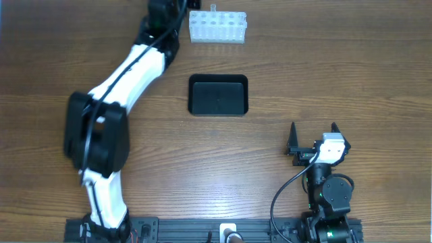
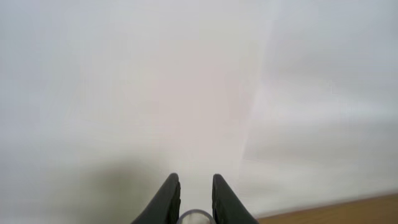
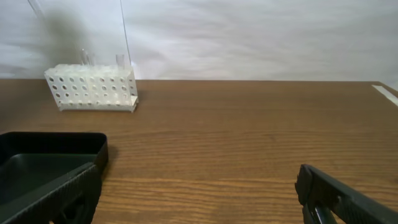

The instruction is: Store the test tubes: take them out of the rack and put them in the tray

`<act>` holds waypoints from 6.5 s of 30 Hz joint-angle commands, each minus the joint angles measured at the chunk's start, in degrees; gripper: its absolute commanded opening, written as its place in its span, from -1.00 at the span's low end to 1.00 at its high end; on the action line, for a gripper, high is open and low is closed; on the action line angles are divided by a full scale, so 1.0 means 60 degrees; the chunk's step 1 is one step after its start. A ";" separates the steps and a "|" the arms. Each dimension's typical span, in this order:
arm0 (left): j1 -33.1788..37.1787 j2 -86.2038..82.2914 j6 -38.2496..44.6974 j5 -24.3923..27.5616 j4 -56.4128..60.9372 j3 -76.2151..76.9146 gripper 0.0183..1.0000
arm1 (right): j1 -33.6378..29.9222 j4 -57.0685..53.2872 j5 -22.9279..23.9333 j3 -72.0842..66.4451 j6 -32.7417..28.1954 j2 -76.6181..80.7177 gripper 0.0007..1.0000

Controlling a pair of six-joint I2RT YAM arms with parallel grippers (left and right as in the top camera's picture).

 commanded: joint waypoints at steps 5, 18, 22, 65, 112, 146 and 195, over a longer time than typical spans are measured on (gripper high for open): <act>-0.0557 -0.2488 -0.0259 -0.0047 -0.4248 0.0237 -0.75 | 0.0051 -0.0036 0.0131 -0.0047 0.0022 0.0007 0.99; -0.1344 -0.2004 -0.3206 -0.0940 -0.8714 -0.1275 -0.83 | 0.0051 -0.0036 0.0131 -0.0047 0.0022 0.0007 0.98; -0.1348 -0.1676 -0.3672 -0.0889 -0.8338 -0.1931 -0.83 | 0.0051 -0.0036 0.0131 -0.0047 0.0022 0.0007 0.98; -0.1712 0.0106 -0.3785 -0.0903 -0.8754 -0.2127 -0.76 | 0.0051 -0.0036 0.0131 -0.0047 0.0022 0.0007 0.98; 0.0280 0.0681 0.0273 0.1424 -0.0452 -0.1253 0.60 | 0.0051 -0.0036 0.0131 -0.0047 0.0022 0.0007 0.98; 0.0131 0.3716 0.0729 0.2601 -0.0987 0.1683 0.53 | 0.0051 -0.0036 0.0131 -0.0047 0.0022 0.0007 0.98; -0.0124 0.3792 0.0721 0.2976 -0.0973 0.1683 -0.66 | 0.0051 -0.0036 0.0131 -0.0047 0.0022 0.0007 0.99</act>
